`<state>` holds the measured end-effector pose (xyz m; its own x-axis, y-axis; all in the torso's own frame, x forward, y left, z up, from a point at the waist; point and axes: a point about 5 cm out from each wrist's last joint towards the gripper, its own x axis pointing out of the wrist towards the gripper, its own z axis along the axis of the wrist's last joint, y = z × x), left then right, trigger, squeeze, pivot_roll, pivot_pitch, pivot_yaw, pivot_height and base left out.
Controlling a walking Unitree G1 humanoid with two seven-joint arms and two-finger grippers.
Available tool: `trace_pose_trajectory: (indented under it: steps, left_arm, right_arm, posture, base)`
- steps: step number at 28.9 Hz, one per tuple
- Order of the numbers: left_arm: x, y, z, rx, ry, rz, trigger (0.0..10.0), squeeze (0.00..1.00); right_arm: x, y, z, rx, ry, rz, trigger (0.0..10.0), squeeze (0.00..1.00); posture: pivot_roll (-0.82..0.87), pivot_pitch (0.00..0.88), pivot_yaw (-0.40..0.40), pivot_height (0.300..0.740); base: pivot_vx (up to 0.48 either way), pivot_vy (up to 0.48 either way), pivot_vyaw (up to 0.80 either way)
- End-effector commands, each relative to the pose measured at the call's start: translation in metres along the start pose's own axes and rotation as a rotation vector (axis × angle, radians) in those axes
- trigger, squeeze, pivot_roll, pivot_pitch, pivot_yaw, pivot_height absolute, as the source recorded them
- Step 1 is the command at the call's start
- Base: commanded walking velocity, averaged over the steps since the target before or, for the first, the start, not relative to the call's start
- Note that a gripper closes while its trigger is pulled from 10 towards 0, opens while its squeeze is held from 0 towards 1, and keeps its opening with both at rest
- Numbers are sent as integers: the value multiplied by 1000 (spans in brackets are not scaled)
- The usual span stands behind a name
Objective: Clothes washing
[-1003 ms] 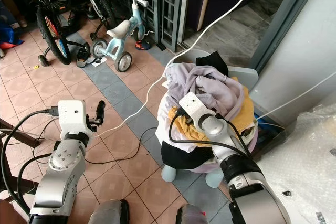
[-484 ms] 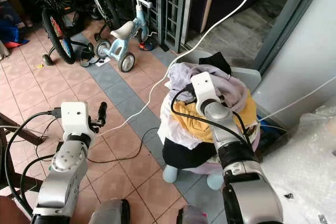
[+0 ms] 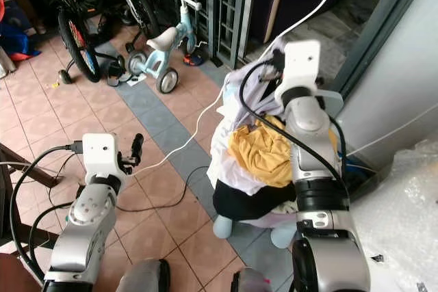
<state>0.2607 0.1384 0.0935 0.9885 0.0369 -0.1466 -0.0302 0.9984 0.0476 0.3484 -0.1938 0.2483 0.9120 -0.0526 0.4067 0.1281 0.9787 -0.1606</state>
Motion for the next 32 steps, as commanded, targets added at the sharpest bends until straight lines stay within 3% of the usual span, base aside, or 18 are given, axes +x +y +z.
trace_pose_trajectory:
  steps: [1,2,4,7,9,21,22,23,24,28,32]
  left_arm:
    - [1,1,-1,7,5,15,10000,0]
    - [2,0,-2,8,11,15,10000,0]
    - [3,0,-1,1,6,17,10000,0]
    - [4,0,2,-1,-15,27,10000,0]
    - [4,-1,3,11,-26,23,10000,0]
    - [6,-5,15,6,-78,26,10000,0]
    - [6,-6,15,7,-82,24,10000,0]
    - [6,-6,16,8,-86,22,10000,0]
    - [7,-8,18,4,-102,17,10000,0]
    - [7,-9,21,2,-122,-24,10000,0]
    - [5,-7,21,-13,-122,-11,10000,0]
  right_arm:
    - [3,-13,26,-25,-125,-66,0,0]
    - [2,-25,39,-86,-177,-110,0,0]
    - [0,-34,47,-114,-204,-149,0,0]
    - [-6,-40,49,-139,-208,-168,0,0]
    - [-15,-41,38,-161,-165,-158,0,0]
    - [-49,-6,11,-84,-32,-43,0,0]
    - [-52,-2,8,-76,-19,-30,745,0]
    - [-55,2,5,-67,-6,-16,3137,0]
    - [-61,10,-2,-55,26,12,10000,0]
    - [-69,19,-11,-38,84,49,10000,0]
    - [-70,16,-13,-30,129,34,10000,0]
  posture:
    - [29,45,28,740]
    - [24,44,30,740]
    - [23,44,29,740]
    - [20,43,29,740]
    - [18,42,29,740]
    - [19,45,22,740]
    - [17,48,22,740]
    - [14,50,22,740]
    - [13,51,22,740]
    - [6,56,23,740]
    - [8,65,20,728]
  base:
    - [0,0,0]
    - [0,0,0]
    - [0,0,0]
    - [0,0,0]
    - [0,0,0]
    - [0,0,0]
    - [0,0,0]
    - [0,0,0]
    - [0,0,0]
    - [0,-99,0]
    - [0,-480,-200]
